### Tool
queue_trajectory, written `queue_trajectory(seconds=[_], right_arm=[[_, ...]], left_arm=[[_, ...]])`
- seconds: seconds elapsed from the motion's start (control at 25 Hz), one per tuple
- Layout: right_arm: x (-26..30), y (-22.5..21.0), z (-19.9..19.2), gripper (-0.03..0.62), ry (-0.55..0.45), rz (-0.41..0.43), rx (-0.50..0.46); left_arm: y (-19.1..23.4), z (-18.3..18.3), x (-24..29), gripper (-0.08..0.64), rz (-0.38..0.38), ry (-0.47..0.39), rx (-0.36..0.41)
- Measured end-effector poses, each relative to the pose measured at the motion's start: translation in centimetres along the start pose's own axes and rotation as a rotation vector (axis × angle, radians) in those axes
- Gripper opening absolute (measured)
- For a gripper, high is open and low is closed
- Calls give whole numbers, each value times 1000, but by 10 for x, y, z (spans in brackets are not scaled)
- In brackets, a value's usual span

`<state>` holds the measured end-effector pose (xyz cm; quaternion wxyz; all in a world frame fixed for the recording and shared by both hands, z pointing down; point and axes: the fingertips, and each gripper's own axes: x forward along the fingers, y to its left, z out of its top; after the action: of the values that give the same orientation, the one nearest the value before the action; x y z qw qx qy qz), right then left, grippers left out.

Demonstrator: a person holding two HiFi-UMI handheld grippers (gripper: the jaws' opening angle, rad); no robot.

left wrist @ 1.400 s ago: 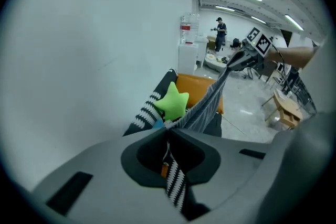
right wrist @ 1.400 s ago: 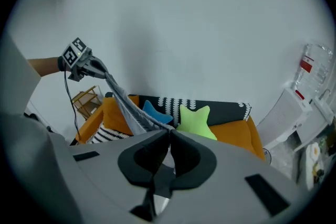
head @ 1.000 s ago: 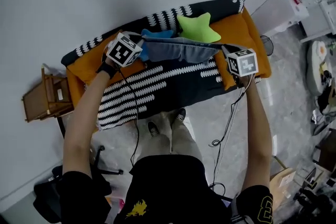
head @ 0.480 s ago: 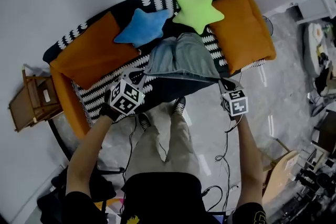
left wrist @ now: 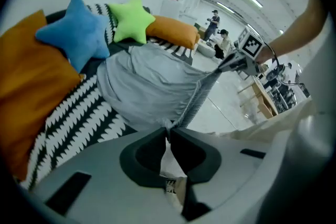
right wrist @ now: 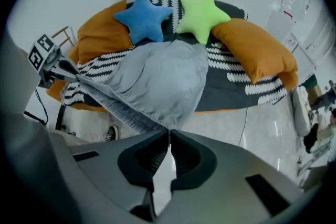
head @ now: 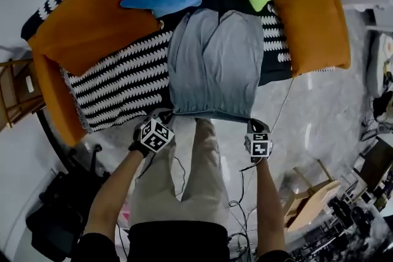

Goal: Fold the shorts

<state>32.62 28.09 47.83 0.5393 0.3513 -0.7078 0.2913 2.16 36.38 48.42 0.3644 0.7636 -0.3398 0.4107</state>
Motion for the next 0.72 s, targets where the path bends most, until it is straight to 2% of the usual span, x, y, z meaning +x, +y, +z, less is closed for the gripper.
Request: queue_trajectory(seconds=[0.16,0.2,0.24,0.28,0.4,0.48,0.56,0.64,0.72], right_arm=[[46,6,-38,41,18,12,12],[54,7,-50,88,38,16,13],[60,10,-64,170,69,25,21],[61,13,-76,221,103,38,35],[35,11,-92,249,152,44,62],[3,-7,-77,238,113,12,56],[-30,-23,-49,227,32,1,54],[-55,-43,-7,214,-52,14,22],[-57,-75,51,191,-117,32,-67]], left_arm=[[5,-34,45,43,4,1,-107],[2,-44,52,72,4,18,-119],[-3,-57,57,188,-7,46,-138],[-9,-71,58,282,-30,75,-169],[-31,-93,47,313,-103,98,-287],[-40,-86,31,321,-124,66,-315],[-48,-79,7,321,-130,35,-344],[-49,-64,-11,321,-117,-3,-398],[-45,-39,-15,319,-88,-55,-482]])
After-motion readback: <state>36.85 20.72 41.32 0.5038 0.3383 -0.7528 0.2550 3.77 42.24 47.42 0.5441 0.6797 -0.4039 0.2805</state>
